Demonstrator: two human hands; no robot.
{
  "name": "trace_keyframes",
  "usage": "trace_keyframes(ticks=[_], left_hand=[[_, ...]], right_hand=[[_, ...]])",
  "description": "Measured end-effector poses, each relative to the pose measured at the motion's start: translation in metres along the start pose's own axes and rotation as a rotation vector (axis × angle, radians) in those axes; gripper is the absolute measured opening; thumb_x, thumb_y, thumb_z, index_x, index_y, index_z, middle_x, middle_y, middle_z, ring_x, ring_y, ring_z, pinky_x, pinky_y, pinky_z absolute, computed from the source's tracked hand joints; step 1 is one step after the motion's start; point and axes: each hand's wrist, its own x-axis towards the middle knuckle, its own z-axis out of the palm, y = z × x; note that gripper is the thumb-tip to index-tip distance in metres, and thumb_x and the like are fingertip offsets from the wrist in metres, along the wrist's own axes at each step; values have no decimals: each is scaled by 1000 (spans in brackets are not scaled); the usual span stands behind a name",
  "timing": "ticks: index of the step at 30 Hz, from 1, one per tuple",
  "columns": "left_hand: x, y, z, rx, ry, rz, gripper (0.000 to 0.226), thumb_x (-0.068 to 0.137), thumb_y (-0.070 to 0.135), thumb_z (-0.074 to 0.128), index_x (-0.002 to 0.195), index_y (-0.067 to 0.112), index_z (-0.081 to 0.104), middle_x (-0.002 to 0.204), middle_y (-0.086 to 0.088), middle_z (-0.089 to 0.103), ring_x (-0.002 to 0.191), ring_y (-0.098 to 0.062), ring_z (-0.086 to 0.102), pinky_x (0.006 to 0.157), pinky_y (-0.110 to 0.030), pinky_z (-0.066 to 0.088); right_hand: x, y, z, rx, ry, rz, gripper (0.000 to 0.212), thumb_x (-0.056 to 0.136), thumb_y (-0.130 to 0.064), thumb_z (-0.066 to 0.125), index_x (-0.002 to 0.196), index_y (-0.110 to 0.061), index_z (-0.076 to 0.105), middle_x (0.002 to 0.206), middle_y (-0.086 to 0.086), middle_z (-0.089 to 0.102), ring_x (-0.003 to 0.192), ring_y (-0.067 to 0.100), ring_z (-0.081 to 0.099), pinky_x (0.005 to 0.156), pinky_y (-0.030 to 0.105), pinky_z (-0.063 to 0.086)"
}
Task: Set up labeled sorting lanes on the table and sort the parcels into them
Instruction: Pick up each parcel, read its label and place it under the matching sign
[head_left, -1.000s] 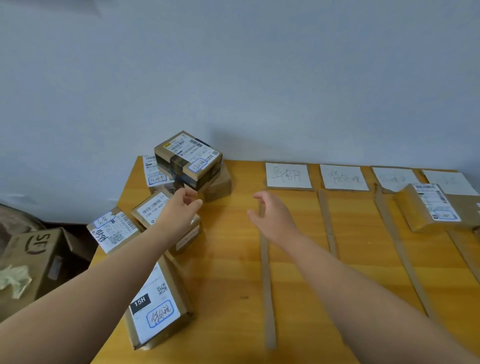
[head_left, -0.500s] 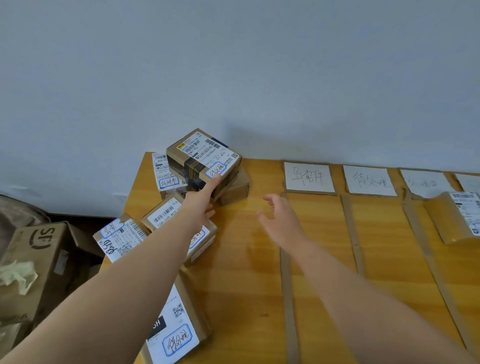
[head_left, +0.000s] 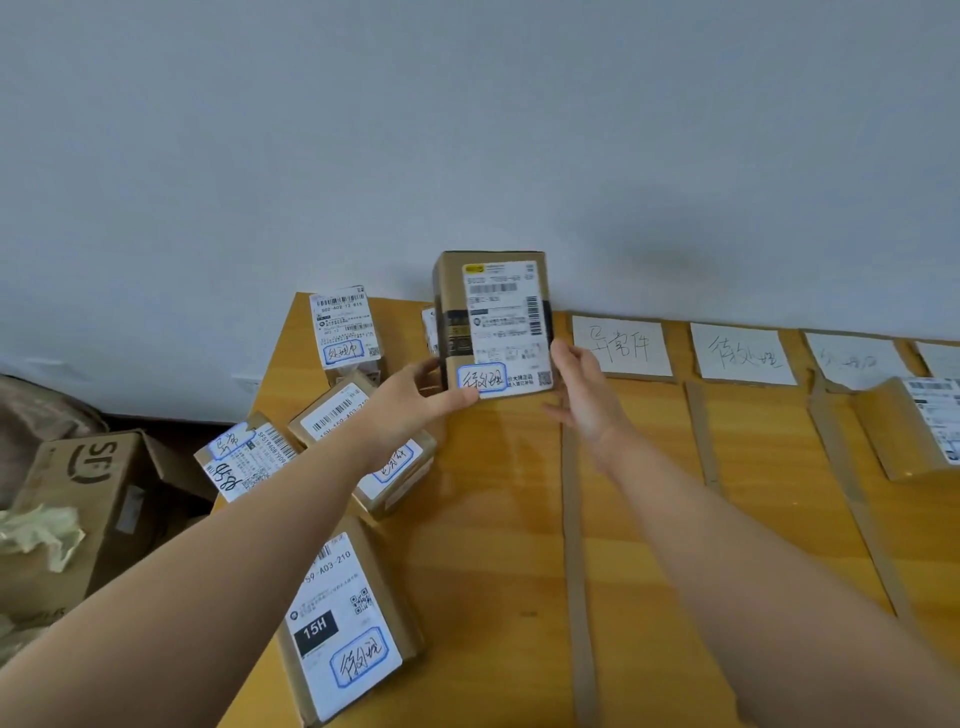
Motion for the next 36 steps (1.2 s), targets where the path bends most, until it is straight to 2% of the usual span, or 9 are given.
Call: trace_keyframes(ticks=[3,5,8,13,16,20,24,34,36], left_hand=[[-9,7,6,-2,-33,77,51,82,29,71,128,26,49,104,22,62,85,13,62,64,-5,47],[-15,10,9,-25,-51,98,38,84,22,70,118,29,53,103,19,65,82,14,64,66,-5,50],[-24,10,14,-25,-69,93,49,84,22,70,129,22,51,113,13,67,93,5,66,77,-12,53],[-35,9,20,-54,-84,82,36,89,10,62,121,22,51,104,12,68,85,5,67,67,-9,51],[-40,10,22,-79,-106,69,42,86,12,65,123,24,48,106,10,69,94,-1,66,75,-13,52],[-42,10,25,-108,-106,41,83,55,30,76,131,30,42,119,-4,65,112,-17,62,101,-31,46],[-42,10,29,-148,-113,29,70,46,33,73,111,39,48,120,-10,65,114,-21,61,106,-36,44],[-40,11,44,-155,-140,40,66,51,30,74,112,38,50,111,-5,71,112,-18,63,106,-34,43],[-39,8,50,-149,-146,20,58,60,26,72,112,38,49,107,-1,74,111,-15,63,105,-33,44]], right_hand=[[-8,-3,-2,69,5,-17,45,95,-49,46,129,-20,42,108,-6,65,101,11,63,86,28,52],[-14,-2,-4,90,3,-28,49,94,-49,49,131,-18,42,109,-4,67,98,10,65,85,29,54],[-20,3,-9,115,15,-33,53,92,-51,51,133,-17,43,109,-4,69,99,11,66,92,35,53],[-30,9,-14,119,11,-55,51,93,-50,51,132,-17,46,105,-7,70,93,6,68,84,29,55],[-33,11,-14,104,16,-57,55,92,-51,51,133,-16,45,110,-3,70,95,8,69,79,26,56],[-40,13,-18,97,18,-52,54,92,-50,52,133,-15,45,111,-1,70,92,7,69,74,22,56],[-44,10,-22,99,19,-43,54,92,-48,53,133,-14,44,113,1,68,90,5,67,67,18,55],[-50,14,-37,84,63,-12,56,89,-54,55,130,-17,48,109,-4,71,101,11,66,99,38,48],[-54,16,-43,101,67,17,55,89,-53,55,130,-17,49,107,-5,71,99,10,67,97,38,50]])
